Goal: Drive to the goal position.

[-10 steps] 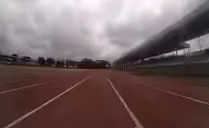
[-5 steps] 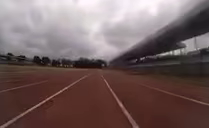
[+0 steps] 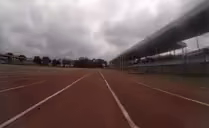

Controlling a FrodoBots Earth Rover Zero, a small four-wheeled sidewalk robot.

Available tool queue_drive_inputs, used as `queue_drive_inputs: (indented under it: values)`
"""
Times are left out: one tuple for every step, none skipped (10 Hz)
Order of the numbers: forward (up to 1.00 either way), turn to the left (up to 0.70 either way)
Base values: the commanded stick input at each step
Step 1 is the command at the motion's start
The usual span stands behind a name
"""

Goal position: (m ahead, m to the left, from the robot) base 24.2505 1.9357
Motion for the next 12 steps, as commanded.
queue_drive_inputs:
  values:
    - [0.7, 0.0]
    - [0.7, 0.0]
    - [0.7, 0.0]
    - [0.7, 0.0]
    - [0.7, 0.0]
    - [0.7, 0.0]
    - [0.7, 0.0]
    - [0.7, 0.0]
    - [0.7, 0.0]
    - [0.7, 0.0]
    - [0.7, 0.0]
    - [0.7, 0.0]
